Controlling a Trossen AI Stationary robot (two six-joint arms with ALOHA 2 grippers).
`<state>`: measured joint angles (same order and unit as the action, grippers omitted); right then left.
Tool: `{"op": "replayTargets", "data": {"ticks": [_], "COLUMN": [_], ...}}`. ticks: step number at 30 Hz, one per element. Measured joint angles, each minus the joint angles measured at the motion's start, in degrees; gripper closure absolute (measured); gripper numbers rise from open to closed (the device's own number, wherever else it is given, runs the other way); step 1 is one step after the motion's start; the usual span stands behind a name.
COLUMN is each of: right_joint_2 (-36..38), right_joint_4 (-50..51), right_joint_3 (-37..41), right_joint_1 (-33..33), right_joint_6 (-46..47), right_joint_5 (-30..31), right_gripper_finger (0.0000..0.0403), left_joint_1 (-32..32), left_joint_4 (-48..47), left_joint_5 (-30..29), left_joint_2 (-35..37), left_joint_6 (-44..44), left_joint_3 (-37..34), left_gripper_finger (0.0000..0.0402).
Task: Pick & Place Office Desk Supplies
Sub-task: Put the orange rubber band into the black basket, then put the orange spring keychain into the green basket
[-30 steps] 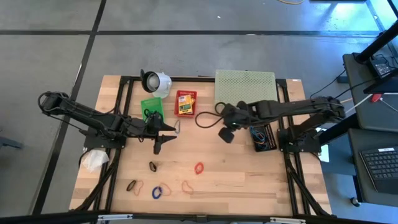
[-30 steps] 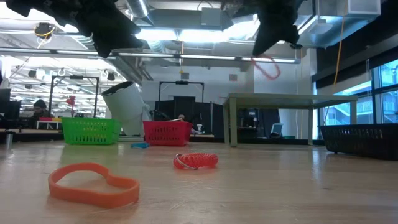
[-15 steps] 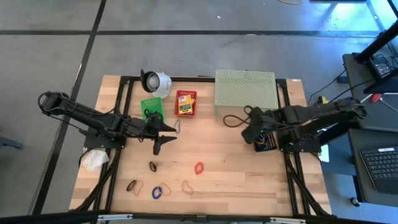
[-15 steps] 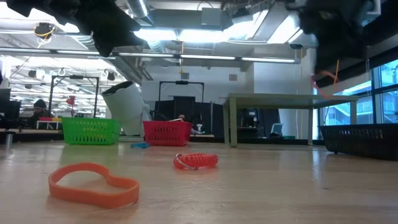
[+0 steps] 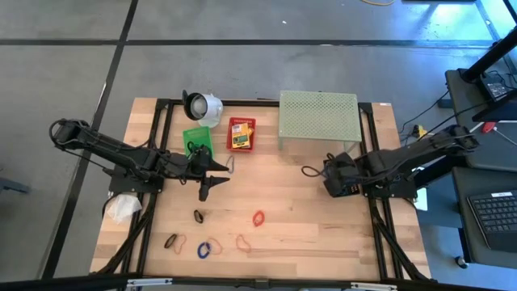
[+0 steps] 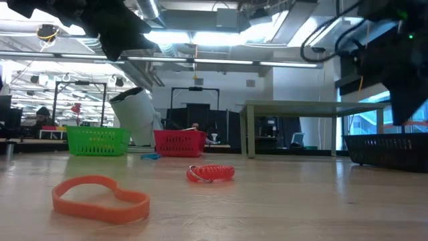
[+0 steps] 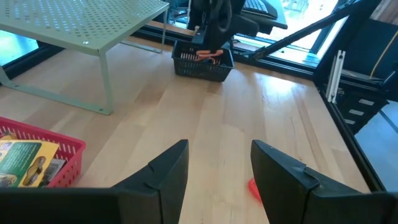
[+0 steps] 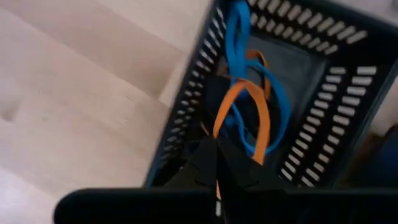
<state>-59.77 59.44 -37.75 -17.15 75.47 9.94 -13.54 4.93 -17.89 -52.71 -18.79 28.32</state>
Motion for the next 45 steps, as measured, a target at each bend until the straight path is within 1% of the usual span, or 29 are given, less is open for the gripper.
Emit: {"op": "replayTargets", "data": {"ticks": [7, 12, 19, 24, 27, 30, 33, 35, 38, 41, 43, 45], "right_joint_2": [-0.37, -0.37, -0.39, -0.39, -0.39, -0.39, -0.39, -0.39, -0.42, -0.42, -0.42, -0.42], "right_joint_4": [-0.62, -2.08, -2.94, -3.37, -3.33, -3.27, -3.07, -2.85, -2.78, -2.76, -2.73, -2.44], "right_joint_3": [2.10, 2.24, 2.24, 2.24, 2.24, 2.24, 2.24, 2.24, 2.24, 2.24, 2.21, 1.48], "right_joint_1": [0.00, 0.00, 0.00, 0.00, 0.04, 0.04, 0.07, 0.06, 0.07, 0.07, 0.07, 0.06], "right_joint_6": [0.86, 0.67, 0.58, -1.17, -1.37, -1.30, -0.83, 0.19, 0.42, 0.42, 0.40, -0.51], "right_joint_5": [-0.59, -1.66, -1.65, -2.59, -4.87, -6.30, -6.19, -4.92, -3.25, -2.12, -1.27, -0.50], "right_gripper_finger": [0.0403, 0.0403, 0.0403, 0.0398, 0.0370, 0.0322, 0.0264, 0.0224, 0.0177, 0.0159, 0.0162, 0.0173], "left_joint_1": [0.00, 0.00, 0.00, 0.00, -0.01, -0.02, -0.02, 0.00, 0.00, 0.00, 0.00, -0.01], "left_joint_4": [0.02, 0.01, 0.02, 0.02, 0.02, 0.01, 0.00, 0.00, 0.01, 0.00, 0.00, 0.00], "left_joint_5": [-0.03, -0.22, -0.22, -0.22, -0.22, -0.22, -0.22, -0.22, -0.18, 0.48, 0.95, 0.98], "left_joint_2": [0.00, 0.00, 0.00, 0.00, 0.00, 0.00, 0.00, 0.00, 0.00, 0.00, 0.00, 0.00], "left_joint_6": [0.00, 0.00, 0.00, 0.00, 0.00, 0.00, 0.02, 0.02, 0.01, 0.01, 0.02, 0.02], "left_joint_3": [0.00, 0.00, 0.00, 0.00, 0.00, 0.00, 0.00, 0.00, 0.00, 0.00, 0.00, 0.00], "left_gripper_finger": [0.0233, 0.0233, 0.0233, 0.0233, 0.0233, 0.0233, 0.0233, 0.0233, 0.0233, 0.0233, 0.0233, 0.0233]}}
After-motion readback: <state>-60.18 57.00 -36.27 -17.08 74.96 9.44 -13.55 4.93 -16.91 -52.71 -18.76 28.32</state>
